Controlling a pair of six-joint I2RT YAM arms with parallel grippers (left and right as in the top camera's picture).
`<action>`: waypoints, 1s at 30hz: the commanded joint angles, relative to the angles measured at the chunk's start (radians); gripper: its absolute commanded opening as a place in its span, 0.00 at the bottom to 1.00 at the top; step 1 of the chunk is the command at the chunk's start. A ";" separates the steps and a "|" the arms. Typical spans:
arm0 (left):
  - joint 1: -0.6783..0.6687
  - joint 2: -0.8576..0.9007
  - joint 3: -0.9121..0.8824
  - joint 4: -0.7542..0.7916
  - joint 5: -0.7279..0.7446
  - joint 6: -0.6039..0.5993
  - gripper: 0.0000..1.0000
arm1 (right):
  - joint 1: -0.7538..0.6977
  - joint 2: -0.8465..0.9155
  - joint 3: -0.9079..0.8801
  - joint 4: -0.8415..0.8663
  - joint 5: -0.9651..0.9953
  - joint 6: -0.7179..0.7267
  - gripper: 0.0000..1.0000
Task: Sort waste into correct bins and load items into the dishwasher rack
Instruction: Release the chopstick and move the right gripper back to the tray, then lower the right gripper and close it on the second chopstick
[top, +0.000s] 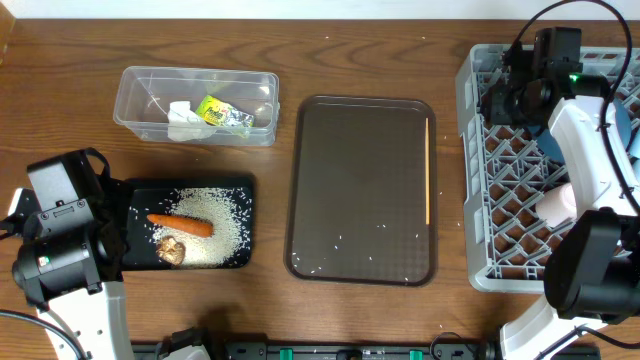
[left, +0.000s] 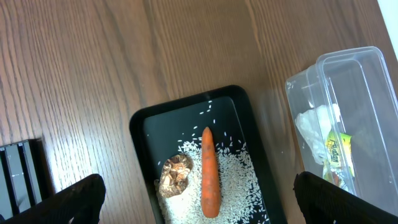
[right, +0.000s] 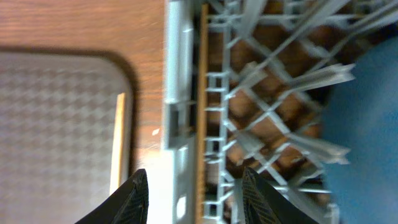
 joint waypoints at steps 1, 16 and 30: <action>0.006 0.001 0.001 -0.002 -0.023 0.006 0.98 | 0.004 -0.054 -0.001 -0.019 -0.154 0.020 0.44; 0.006 0.001 0.001 -0.002 -0.023 0.006 0.98 | 0.331 -0.110 -0.001 -0.123 0.036 0.289 0.72; 0.006 0.001 0.001 -0.002 -0.023 0.006 0.98 | 0.474 0.134 -0.001 -0.165 0.235 0.507 0.71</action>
